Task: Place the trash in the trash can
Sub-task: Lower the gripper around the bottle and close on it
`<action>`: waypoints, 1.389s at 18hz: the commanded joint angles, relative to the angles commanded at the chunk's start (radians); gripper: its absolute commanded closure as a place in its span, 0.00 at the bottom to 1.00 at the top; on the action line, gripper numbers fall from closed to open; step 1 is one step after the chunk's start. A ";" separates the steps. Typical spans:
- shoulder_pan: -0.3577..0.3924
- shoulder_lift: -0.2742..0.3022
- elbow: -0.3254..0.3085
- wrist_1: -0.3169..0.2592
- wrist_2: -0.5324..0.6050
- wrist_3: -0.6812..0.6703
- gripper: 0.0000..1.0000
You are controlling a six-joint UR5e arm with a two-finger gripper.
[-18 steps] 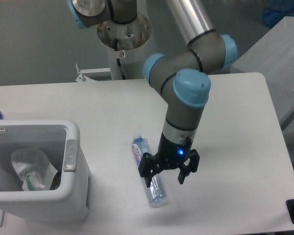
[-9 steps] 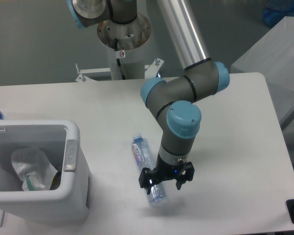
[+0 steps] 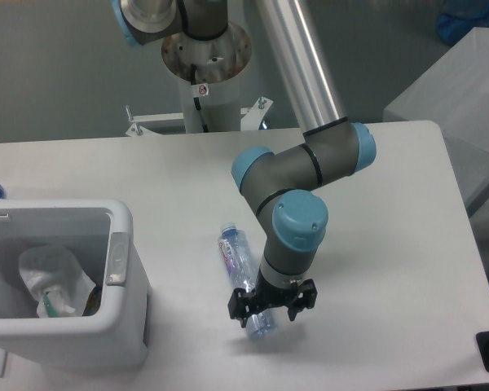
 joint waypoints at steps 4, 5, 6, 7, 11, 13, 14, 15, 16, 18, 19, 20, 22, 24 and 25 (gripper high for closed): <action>-0.005 -0.011 0.000 0.002 0.005 0.000 0.00; -0.005 -0.017 -0.003 0.002 0.005 -0.002 0.00; -0.005 -0.021 -0.002 0.002 0.009 -0.002 0.00; -0.005 -0.023 0.003 0.002 0.018 0.000 0.00; -0.005 -0.032 0.002 0.002 0.031 -0.002 0.00; -0.005 -0.034 0.005 0.002 0.035 -0.002 0.01; -0.005 -0.035 0.003 0.002 0.035 -0.002 0.02; -0.005 -0.035 0.003 0.002 0.035 -0.002 0.04; -0.005 -0.035 0.003 0.000 0.035 -0.002 0.08; -0.005 -0.035 0.002 0.002 0.035 -0.002 0.14; -0.005 -0.037 0.003 0.002 0.035 -0.002 0.14; -0.005 -0.035 0.003 0.003 0.035 -0.002 0.15; -0.005 -0.037 0.002 0.002 0.035 -0.002 0.15; -0.006 -0.038 0.003 0.002 0.037 -0.002 0.16; -0.008 -0.038 0.003 0.003 0.037 -0.002 0.17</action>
